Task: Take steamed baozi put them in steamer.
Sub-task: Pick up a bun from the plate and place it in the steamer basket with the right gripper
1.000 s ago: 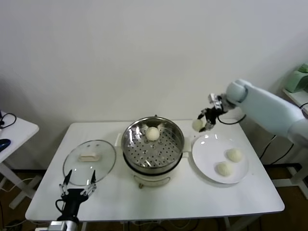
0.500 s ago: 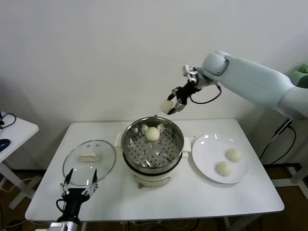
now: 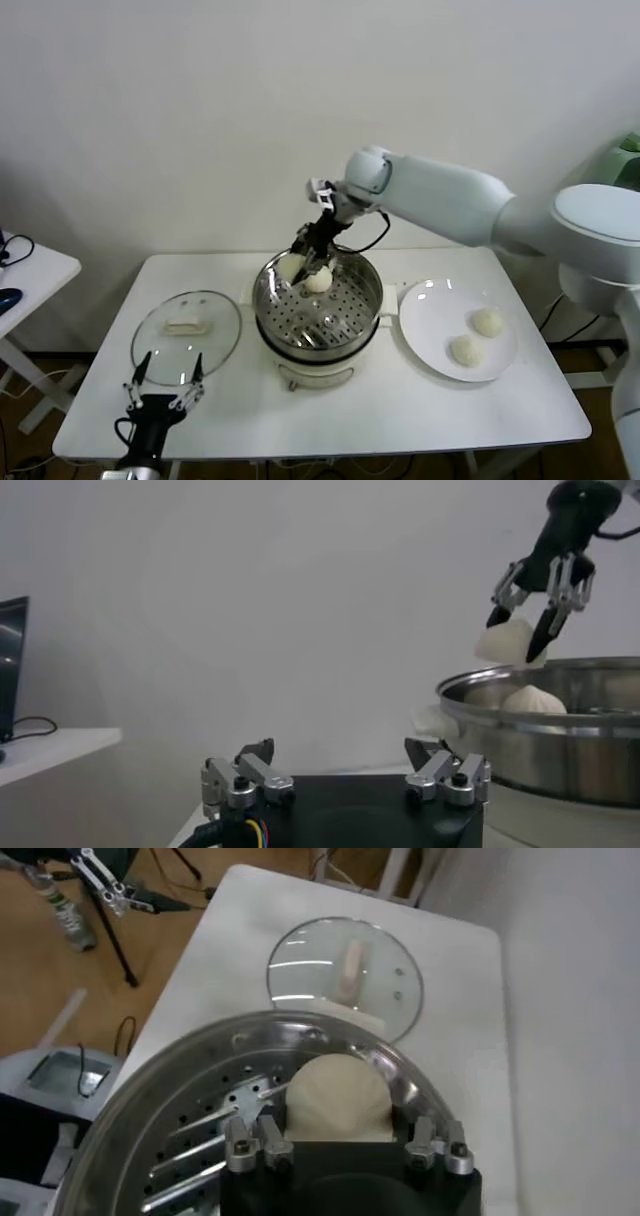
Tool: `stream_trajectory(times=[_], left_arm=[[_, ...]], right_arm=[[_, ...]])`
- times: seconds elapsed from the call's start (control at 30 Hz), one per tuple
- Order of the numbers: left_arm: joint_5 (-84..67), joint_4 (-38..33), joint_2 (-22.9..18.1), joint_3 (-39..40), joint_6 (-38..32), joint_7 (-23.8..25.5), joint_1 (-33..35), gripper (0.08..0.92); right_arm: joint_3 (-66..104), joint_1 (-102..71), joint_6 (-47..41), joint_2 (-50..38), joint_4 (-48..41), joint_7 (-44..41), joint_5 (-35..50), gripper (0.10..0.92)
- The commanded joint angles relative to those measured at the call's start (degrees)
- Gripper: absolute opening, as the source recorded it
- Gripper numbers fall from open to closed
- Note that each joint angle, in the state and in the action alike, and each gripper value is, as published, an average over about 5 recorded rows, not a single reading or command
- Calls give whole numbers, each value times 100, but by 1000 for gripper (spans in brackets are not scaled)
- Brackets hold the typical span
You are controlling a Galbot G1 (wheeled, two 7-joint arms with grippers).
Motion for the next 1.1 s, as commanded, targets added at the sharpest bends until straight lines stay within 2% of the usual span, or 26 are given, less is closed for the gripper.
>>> stream_trajectory(times=[0.03,1.1], left_arm=[[-58,-70,34,-22,-47,-9,140,823],[-76,28,-17,-5,-16,-12,34,823]], right_arm=[[-243,-254,-64,498,-202,43,83,679],[-412,-415,68,352,-149,-58,-316,679]])
